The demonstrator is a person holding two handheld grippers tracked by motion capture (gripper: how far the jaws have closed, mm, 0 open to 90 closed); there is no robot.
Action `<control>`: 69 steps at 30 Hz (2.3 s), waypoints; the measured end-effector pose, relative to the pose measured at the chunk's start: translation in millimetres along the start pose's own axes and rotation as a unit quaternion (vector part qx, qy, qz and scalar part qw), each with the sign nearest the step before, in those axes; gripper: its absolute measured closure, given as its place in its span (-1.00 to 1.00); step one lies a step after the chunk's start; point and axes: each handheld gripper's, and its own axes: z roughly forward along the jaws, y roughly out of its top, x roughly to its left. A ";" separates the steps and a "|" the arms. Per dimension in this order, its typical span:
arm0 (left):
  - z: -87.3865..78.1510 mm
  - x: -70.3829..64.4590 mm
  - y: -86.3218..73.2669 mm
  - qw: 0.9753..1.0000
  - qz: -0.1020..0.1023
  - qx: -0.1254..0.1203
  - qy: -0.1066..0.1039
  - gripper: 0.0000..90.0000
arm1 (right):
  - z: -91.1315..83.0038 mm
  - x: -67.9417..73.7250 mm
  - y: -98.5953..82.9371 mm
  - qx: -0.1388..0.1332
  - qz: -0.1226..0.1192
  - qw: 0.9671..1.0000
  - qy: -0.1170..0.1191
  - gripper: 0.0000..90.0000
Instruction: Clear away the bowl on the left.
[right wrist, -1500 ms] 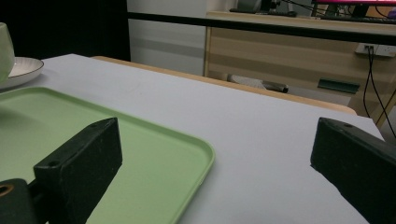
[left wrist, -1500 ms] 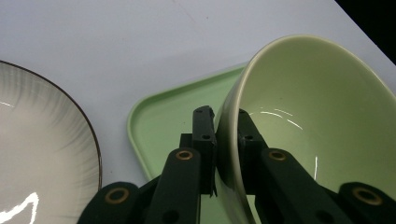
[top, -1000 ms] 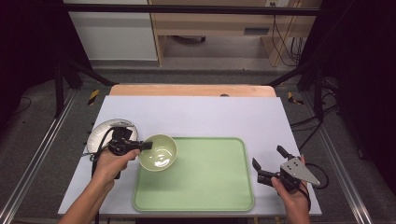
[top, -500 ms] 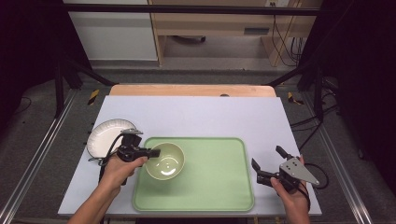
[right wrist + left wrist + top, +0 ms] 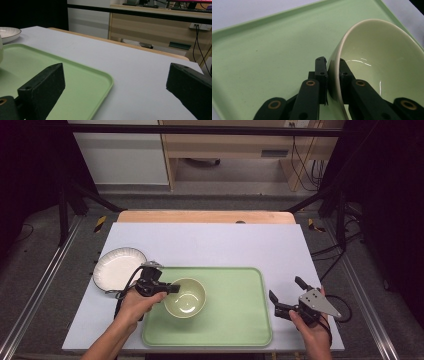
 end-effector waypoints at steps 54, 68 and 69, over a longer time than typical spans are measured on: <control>30.0 -10.7 4.8 1.000 0.000 0.023 -0.011 0.82 | -0.8 -1.2 0.1 0.001 0.005 1.000 0.001 -0.94; 30.4 -10.1 4.7 1.000 -0.004 0.023 -0.012 0.81 | -1.4 -1.7 0.5 -0.002 0.010 1.000 0.003 -0.95; 30.4 -10.1 4.6 1.000 -0.005 0.023 -0.012 0.81 | -1.7 -1.8 0.6 -0.003 0.010 1.000 0.004 -0.95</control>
